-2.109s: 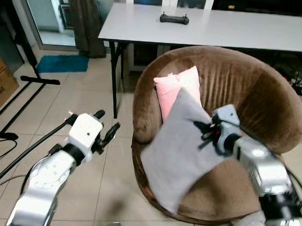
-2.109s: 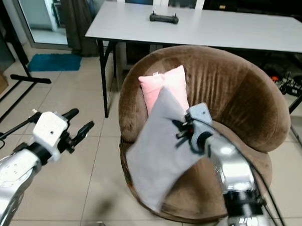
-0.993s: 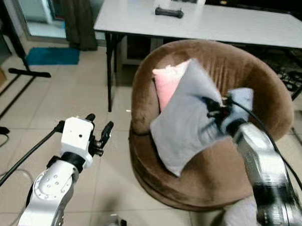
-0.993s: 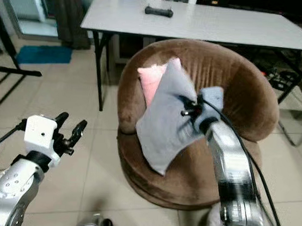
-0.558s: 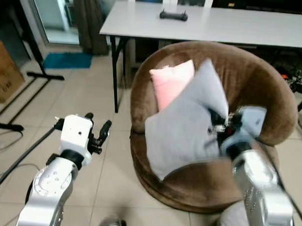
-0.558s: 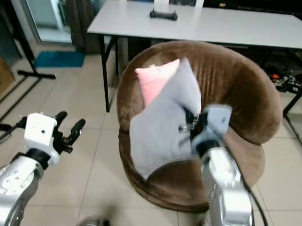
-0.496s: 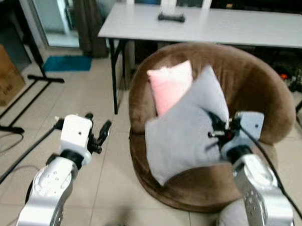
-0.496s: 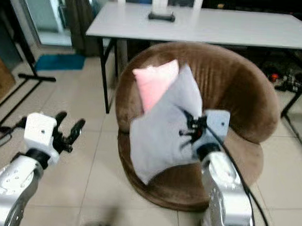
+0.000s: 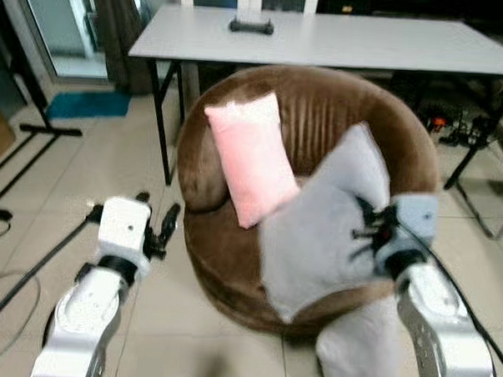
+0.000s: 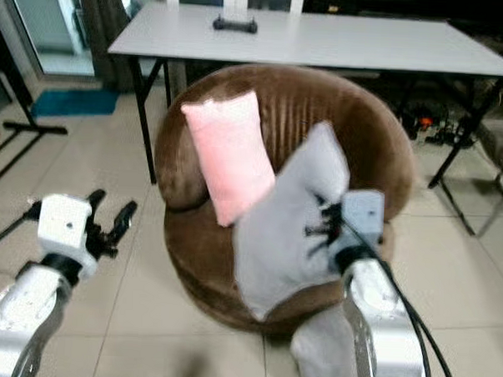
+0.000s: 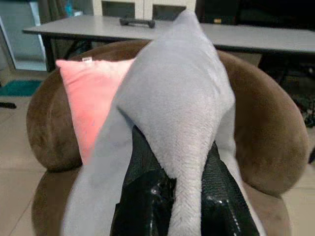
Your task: Move the pillow to the sofa from floor
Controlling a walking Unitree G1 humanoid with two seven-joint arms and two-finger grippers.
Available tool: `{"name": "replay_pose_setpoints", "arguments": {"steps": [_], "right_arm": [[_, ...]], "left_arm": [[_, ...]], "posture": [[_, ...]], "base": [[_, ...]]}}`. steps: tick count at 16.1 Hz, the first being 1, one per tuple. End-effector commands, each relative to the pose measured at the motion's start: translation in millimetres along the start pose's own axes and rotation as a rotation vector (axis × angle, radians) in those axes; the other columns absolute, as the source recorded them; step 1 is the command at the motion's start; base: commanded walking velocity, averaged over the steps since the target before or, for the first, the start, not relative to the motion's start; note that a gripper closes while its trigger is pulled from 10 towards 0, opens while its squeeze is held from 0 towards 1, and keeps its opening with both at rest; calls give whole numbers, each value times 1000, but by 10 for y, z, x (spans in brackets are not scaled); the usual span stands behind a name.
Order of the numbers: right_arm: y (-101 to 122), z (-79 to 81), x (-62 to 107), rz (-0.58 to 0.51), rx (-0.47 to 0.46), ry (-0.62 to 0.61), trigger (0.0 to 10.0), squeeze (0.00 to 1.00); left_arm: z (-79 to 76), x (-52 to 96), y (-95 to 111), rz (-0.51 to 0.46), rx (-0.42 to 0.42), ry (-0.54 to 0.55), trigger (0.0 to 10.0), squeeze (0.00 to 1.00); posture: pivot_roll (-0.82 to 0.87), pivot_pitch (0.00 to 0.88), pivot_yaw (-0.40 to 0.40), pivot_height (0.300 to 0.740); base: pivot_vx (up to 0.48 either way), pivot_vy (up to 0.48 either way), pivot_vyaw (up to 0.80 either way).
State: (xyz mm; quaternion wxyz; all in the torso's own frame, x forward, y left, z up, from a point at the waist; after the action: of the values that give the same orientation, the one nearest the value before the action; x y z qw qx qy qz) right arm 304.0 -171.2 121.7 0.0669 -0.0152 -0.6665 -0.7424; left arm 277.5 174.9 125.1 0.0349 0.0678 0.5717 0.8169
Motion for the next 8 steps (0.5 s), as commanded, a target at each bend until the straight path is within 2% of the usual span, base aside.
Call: {"name": "replay_pose_setpoints", "arguments": {"steps": [1, 4, 8], "right_arm": [[192, 40, -22, -74, -5, 10, 10000, 0], [228, 18, -32, -91, -14, 13, 10000, 0], [303, 60, -62, -118, -27, 38, 10000, 0]], "left_arm": [[8, -13, 3, -2, -27, 0, 10000, 318], [-3, -61, 67, -34, 20, -22, 10000, 345], [-18, -67, 90, -42, 20, -32, 10000, 353]], "posture": [[49, 0, 10, 740], [45, 0, 15, 740], [47, 0, 15, 740]], "base": [[0, 0, 0], [0, 0, 0], [313, 0, 0]]}}
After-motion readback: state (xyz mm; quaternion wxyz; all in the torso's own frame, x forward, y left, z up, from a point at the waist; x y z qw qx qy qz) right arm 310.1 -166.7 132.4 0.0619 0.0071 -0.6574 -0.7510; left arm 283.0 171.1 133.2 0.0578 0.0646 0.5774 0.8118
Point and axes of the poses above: a point about 5 cm out from each wrist's last joint towards the gripper, its own x axis pointing back from the gripper into the wrist, its own y axis along the axis of the wrist's last joint, z = x × y, the point moved 5 cm from there along -x, pointing out of the wrist towards the gripper, and after that the axes turned 8 degrees about -x, right-handed, at the moved point
